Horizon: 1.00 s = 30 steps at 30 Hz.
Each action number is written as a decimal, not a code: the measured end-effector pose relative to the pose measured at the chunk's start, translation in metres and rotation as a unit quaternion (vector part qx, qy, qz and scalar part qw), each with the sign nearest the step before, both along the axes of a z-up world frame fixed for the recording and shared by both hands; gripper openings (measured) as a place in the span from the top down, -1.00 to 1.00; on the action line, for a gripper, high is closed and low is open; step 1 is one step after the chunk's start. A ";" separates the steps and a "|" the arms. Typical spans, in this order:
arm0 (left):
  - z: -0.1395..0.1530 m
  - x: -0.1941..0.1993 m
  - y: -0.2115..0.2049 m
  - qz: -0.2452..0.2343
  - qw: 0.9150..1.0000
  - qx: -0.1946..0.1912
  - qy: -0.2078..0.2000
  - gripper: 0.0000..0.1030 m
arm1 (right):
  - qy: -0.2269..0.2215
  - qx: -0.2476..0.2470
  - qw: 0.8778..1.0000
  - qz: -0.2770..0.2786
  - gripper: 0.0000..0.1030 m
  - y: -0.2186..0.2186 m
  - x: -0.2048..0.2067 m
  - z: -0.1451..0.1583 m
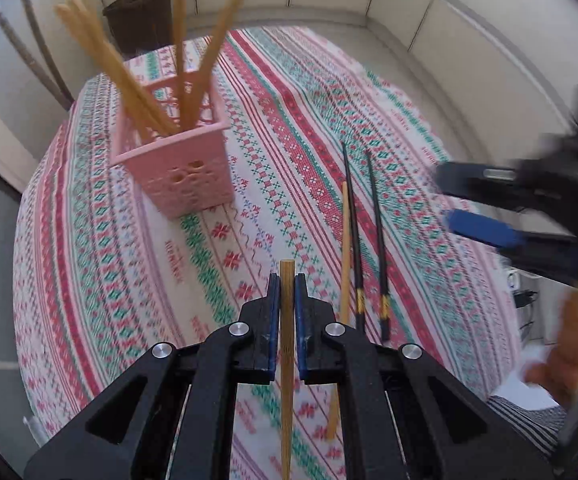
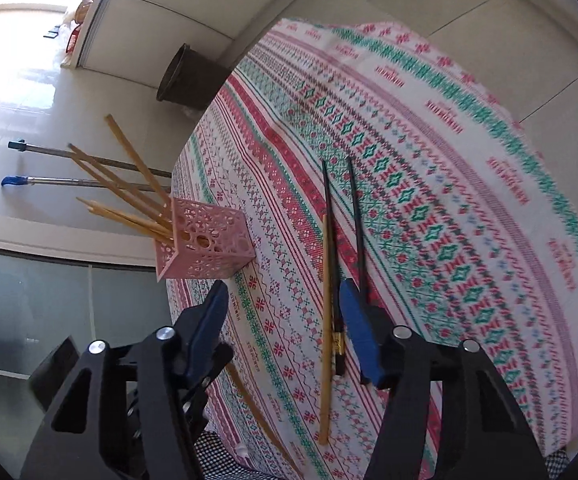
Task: Organize utensils
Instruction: 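Close the left gripper on a wooden chopstick while the right gripper grasps another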
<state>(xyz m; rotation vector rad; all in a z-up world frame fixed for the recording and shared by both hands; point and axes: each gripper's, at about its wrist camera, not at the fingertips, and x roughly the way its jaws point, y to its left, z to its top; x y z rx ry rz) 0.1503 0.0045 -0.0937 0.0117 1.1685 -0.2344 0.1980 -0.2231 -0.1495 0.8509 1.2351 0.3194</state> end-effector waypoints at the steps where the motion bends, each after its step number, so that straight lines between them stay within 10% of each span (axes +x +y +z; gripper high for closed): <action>1: 0.005 -0.007 0.005 0.000 1.000 -0.011 -0.005 0.87 | 0.005 0.009 1.000 -0.001 0.09 0.005 0.007 -0.009; 30: 0.030 -0.018 0.048 0.010 0.998 -0.053 -0.024 0.87 | 0.061 -0.079 0.995 0.021 0.20 0.054 0.052 -0.043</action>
